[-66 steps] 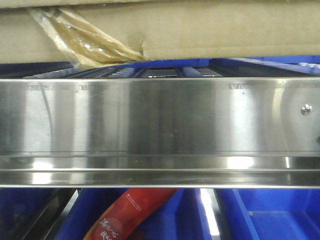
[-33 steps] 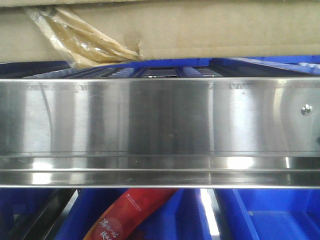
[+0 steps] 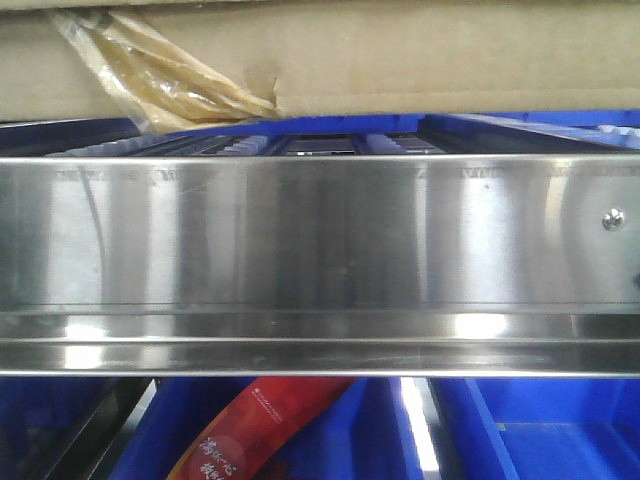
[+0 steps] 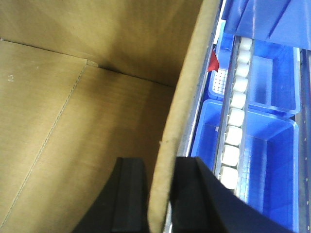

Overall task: Grab carton from right shelf to conveyor
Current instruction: 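Lift the carton with both grippers and pull it off the shelf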

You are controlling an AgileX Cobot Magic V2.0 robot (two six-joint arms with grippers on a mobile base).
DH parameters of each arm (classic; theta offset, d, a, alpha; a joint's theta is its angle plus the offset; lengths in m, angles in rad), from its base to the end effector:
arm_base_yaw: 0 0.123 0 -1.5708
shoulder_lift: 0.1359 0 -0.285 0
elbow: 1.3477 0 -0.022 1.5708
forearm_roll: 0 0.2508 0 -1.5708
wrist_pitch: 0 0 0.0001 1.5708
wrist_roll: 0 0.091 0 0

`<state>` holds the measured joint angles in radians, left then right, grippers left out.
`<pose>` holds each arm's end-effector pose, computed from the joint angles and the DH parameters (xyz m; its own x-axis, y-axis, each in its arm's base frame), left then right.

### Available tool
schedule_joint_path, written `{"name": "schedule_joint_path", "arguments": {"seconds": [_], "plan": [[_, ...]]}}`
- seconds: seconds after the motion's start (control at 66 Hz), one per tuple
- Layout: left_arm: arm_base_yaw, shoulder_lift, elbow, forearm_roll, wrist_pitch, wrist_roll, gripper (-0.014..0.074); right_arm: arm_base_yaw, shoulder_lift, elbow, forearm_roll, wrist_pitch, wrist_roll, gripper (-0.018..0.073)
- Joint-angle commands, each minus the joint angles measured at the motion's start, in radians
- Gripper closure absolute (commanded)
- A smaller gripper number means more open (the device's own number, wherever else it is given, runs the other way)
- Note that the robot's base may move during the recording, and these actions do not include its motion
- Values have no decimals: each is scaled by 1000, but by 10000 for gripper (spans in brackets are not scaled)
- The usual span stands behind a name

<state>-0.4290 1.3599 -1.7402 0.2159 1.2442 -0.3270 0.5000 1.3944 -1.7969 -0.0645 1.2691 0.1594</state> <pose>0.2410 -0.0899 0.4778 -0.6818 0.0384 -0.7306 0.1051 0.9934 -0.0459 0.2344 0.1217 0.4813 -0.6719 -0.2081 -0.7108 -0.3496 0.9352 0.0567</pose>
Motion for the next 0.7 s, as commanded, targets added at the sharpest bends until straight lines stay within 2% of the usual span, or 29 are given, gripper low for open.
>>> {"name": "schedule_joint_path", "arguments": {"seconds": [0.0,0.682], "plan": [[-13,-16,-3,-20,-49,3,613,2,-4,-3,8,-49,-10,627],[-13,-16,-3,-20,-49,3,613,2,-4,-3,8,-52,-10,627]]}}
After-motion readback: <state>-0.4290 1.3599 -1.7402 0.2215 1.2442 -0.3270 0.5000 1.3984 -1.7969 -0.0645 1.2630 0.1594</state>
